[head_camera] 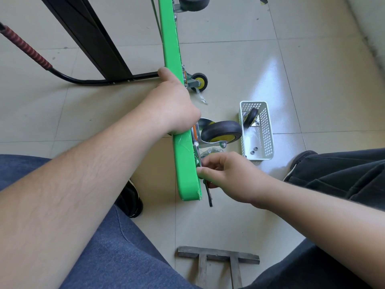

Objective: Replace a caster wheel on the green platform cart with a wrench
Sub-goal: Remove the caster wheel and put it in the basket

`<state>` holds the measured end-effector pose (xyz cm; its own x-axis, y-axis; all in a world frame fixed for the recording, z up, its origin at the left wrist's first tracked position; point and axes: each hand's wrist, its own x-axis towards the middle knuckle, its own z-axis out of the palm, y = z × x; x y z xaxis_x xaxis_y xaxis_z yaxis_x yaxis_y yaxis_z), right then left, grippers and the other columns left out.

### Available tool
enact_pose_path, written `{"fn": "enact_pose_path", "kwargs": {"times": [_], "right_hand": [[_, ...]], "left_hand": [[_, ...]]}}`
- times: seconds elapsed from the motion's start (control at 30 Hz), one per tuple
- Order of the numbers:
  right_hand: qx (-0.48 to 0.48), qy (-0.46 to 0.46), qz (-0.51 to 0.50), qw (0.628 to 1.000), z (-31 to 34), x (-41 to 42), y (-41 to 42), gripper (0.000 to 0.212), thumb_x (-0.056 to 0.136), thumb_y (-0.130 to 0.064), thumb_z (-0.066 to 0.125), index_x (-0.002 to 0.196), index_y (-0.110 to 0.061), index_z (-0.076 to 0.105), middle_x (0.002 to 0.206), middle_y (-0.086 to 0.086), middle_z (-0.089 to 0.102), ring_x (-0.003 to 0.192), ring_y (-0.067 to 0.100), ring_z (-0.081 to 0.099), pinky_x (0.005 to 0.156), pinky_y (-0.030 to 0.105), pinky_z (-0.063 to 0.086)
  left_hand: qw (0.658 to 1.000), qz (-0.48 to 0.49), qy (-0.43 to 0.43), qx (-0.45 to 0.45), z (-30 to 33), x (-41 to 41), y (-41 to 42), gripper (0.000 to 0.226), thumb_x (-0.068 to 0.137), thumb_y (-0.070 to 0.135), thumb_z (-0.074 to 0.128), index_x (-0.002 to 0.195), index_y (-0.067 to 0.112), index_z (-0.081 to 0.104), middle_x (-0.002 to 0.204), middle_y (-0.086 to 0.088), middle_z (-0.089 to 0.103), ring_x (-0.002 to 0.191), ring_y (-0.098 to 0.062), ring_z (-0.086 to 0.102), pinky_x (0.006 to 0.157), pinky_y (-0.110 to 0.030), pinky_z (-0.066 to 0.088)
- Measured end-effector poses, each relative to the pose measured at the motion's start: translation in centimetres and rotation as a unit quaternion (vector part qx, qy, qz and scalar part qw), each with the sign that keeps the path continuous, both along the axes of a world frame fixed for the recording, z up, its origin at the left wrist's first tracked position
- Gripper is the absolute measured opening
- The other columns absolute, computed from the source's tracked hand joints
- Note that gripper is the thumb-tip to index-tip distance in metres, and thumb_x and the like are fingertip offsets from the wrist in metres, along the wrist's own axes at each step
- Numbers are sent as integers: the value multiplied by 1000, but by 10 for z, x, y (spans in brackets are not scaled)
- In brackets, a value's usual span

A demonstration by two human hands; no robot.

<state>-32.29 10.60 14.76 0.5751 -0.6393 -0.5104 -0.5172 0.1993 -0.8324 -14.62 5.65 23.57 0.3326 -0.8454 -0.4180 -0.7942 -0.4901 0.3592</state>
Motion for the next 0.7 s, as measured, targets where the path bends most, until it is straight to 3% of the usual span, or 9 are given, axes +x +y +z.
{"fn": "enact_pose_path", "kwargs": {"times": [0.07,0.17,0.33,0.43,0.5,0.7], "right_hand": [[-44,6,18,999,-3,0,-1,19,98,-35,67,84,-22,70,74,-2,67,73,13,59,88,49,58],[-66,12,33,997,-6,-1,-2,21,99,-33,65,79,-28,65,65,-19,59,69,11,54,79,38,55],[-109,15,48,993,-10,-2,-2,23,99,-34,65,77,-27,63,66,-19,56,65,11,49,67,30,45],[-129,23,55,990,-10,-3,-3,27,100,-33,64,74,-34,58,65,-23,56,63,9,47,65,28,42],[-146,30,65,987,-11,-5,-4,29,100,-32,64,73,-35,56,63,-23,55,60,8,44,62,24,40],[-156,93,138,974,-23,-22,-1,33,100,-35,62,70,-27,52,63,-16,52,60,9,42,60,23,37]], "left_hand": [[1000,6,3,-1,0,0,0,83,95,15,52,154,-10,-1,83,-16,50,56,-19,40,41,-30,20],[1000,0,5,4,2,-1,0,80,95,15,51,153,-10,2,117,-30,65,59,-21,42,41,-30,20],[999,-24,-27,20,2,-2,0,76,98,15,50,152,-10,3,129,-35,61,72,-26,48,43,-33,22],[1000,-7,-11,-1,1,0,0,78,96,19,58,153,-7,11,120,-30,64,60,-22,42,46,-31,28],[999,-1,-6,-35,-1,1,0,79,93,22,66,154,-3,21,105,-20,58,58,-19,38,57,-34,37],[999,3,-7,-42,-1,1,2,79,92,23,69,153,-1,25,100,-14,51,58,-17,37,51,-29,31]]}}
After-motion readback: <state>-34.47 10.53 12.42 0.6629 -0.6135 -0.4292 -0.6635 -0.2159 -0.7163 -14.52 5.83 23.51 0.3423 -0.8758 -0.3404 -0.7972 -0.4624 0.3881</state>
